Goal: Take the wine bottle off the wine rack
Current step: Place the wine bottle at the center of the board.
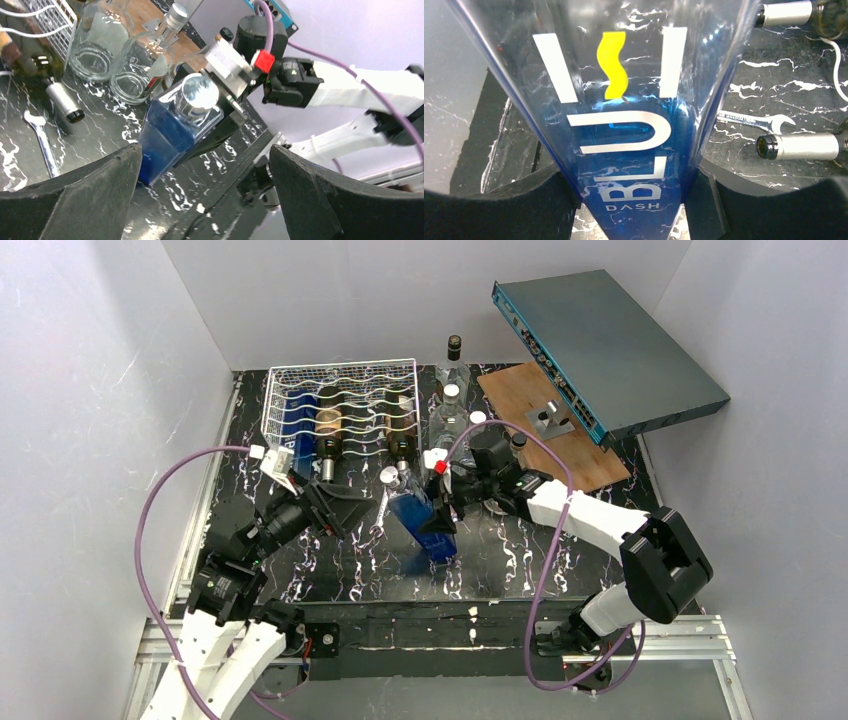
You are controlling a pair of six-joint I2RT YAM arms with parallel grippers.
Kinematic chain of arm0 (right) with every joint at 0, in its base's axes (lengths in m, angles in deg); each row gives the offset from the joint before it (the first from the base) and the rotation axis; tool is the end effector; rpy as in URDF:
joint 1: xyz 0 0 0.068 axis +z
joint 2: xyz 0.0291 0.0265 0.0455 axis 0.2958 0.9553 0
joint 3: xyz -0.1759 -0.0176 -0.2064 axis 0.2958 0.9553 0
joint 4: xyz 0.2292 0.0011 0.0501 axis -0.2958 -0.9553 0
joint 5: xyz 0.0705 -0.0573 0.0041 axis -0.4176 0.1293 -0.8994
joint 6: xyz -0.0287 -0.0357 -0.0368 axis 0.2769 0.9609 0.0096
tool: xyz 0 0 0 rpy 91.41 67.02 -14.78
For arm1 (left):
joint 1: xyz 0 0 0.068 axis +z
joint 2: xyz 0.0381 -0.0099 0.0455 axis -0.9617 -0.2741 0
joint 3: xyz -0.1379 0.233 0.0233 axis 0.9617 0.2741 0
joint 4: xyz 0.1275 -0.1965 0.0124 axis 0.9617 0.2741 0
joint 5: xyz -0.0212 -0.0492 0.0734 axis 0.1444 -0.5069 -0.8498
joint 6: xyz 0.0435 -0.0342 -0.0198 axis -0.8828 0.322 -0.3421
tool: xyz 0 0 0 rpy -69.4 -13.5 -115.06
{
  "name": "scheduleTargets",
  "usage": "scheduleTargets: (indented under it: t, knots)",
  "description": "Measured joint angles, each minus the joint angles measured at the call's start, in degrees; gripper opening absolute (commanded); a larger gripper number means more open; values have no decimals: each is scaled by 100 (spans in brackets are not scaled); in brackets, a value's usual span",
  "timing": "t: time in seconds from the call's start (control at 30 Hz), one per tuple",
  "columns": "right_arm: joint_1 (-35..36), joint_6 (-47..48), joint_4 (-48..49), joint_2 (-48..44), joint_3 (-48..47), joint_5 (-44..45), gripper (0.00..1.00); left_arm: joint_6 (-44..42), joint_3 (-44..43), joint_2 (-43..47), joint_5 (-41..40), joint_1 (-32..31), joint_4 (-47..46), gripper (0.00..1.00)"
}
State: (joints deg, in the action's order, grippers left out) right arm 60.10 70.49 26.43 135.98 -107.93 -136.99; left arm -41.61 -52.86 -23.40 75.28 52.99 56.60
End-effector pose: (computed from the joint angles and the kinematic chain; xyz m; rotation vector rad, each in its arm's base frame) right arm 0.1988 0.2281 0.2692 -1.5064 1.3835 1.0898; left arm 0.0771 -0.0495 0.3690 0.1606 1.6025 -1.1419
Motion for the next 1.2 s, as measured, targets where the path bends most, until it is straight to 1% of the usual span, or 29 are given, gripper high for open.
scheduleTargets:
  t: [0.1, 0.2, 0.4, 0.53, 0.7, 0.8, 1.03, 1.2]
  knots:
    - [-111, -363, 225, -17, 101, -68, 1, -420, 442, 175, 229, 0, -435, 98]
    - [-192, -586, 328, -20, 138, -140, 1, -909, 599, 181, 516, 0, -671, 98]
    - [-352, -857, 404, -20, 197, -380, 2, -1506, 732, -168, 1043, -11, -1152, 98]
    - [-439, -960, 474, -37, 197, -581, 2, -1834, 901, -380, 1178, -81, -1281, 98]
    - [-505, -1038, 551, -66, 201, -761, 3, -2103, 1049, -656, 1318, -315, -1541, 98]
    - [-514, -1106, 645, -72, 223, -861, 3, -2194, 1187, -839, 1314, -544, -1856, 98]
    - [-518, -1224, 798, -105, 286, -1128, 4, -2535, 1340, -1353, 892, -1248, -2404, 98]
    - [-549, -1349, 951, -107, 302, -1290, 4, -2667, 1403, -1569, 634, -1436, -2811, 98]
